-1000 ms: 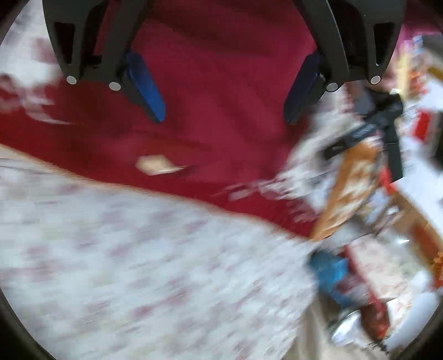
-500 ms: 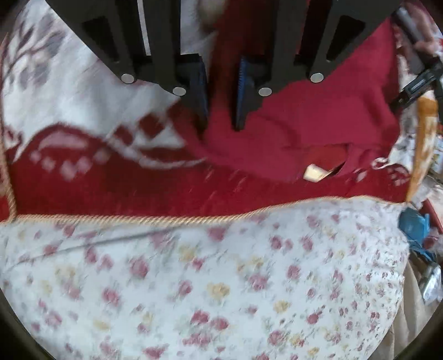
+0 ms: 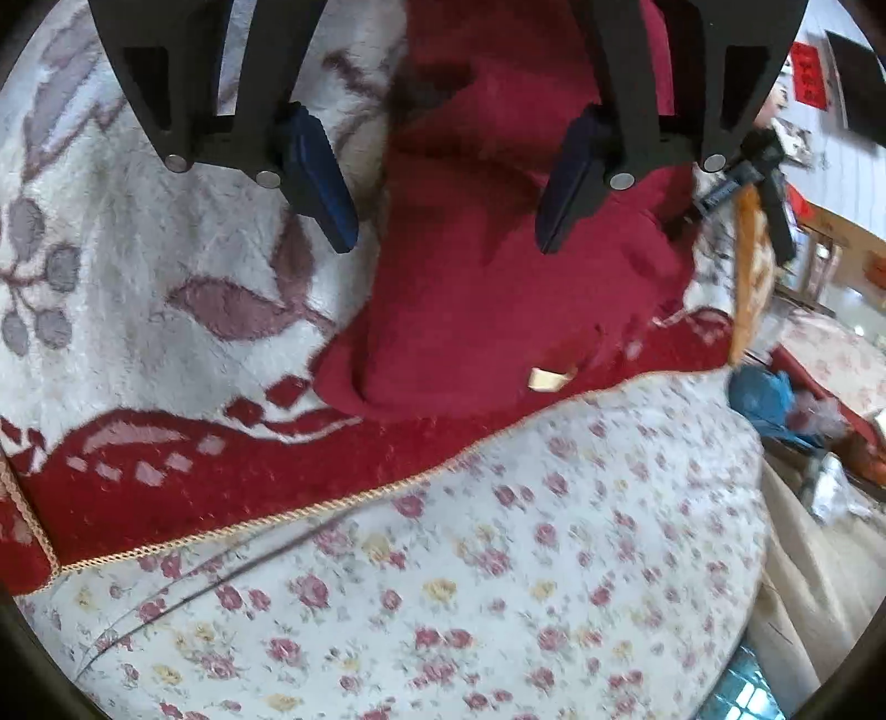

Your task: Fold small clothes

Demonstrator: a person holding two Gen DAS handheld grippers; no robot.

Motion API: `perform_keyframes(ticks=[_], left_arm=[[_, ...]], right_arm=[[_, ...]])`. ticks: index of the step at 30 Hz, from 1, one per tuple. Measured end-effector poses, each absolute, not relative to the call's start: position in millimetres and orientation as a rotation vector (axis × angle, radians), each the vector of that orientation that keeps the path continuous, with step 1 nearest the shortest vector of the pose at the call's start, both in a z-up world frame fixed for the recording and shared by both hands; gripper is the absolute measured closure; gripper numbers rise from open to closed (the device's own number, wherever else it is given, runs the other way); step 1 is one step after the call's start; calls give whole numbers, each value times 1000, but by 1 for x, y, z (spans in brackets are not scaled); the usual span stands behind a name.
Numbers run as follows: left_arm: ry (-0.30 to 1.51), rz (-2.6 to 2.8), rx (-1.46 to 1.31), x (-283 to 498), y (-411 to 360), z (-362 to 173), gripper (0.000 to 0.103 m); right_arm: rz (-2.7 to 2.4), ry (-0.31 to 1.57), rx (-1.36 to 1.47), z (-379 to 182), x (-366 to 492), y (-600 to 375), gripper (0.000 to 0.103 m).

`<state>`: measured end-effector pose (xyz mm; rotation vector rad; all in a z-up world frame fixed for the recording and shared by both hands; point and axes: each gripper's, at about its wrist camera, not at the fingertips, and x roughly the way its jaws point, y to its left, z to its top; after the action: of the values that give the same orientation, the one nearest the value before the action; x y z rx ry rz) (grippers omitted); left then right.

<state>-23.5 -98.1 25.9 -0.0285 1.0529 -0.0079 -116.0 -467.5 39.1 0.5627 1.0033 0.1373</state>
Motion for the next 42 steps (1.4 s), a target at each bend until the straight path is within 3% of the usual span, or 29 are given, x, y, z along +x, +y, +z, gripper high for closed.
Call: perform_keyframes(ticks=[1,7,10,11,12,16,18,19,21,23,27,29,30,32,38,42], left_arm=[[1054,-12,-30,-23,-98,25,0],[1068,-14,-12,-25,-98,25,0],[1069,-14,-13,-27,-98,25,0],[1069,-14,-15,-27,-98,25,0],[1070,-13,-17,-27,-98,25,0],[1066,-9,-10,-27,-99,25,0],[1067,-10,-7,-25,-99,24,0],[1068,-11,-10,-25,-98,24,0],[1069,-12,-13,-24,-98,24,0],[1067,-10,-8,-23,-99,23,0],[1068,-6,-5,-22,-100,24,0],[1062,-10,-3,-23,-101,24,0],[1061,-11,-1,-23,-101,25,0],[1053,-19,-11,-26,-100,27,0],[1016,-39,-7,-47,-100,35,0],[999,-53,11,-62,-98,40,0]], right_arm=[[106,1043,478,37,-120,-463,78],[75,1056,438,25,-140,-459,79],[50,988,520,43,-137,-473,59],[34,967,538,46,-136,-478,44],[9,942,564,50,-131,-486,37],[25,962,674,36,-91,-498,32],[78,1059,810,4,-62,-500,34],[88,1039,836,1,-55,-502,48],[49,937,754,13,-47,-507,64],[-35,892,667,19,-43,-512,74],[-54,943,714,15,-55,-523,73],[-34,905,693,35,-79,-521,64],[-21,899,692,42,-88,-518,51],[5,903,631,56,-105,-503,41],[-43,1058,322,39,-126,-459,43],[-70,1040,337,42,-145,-460,43]])
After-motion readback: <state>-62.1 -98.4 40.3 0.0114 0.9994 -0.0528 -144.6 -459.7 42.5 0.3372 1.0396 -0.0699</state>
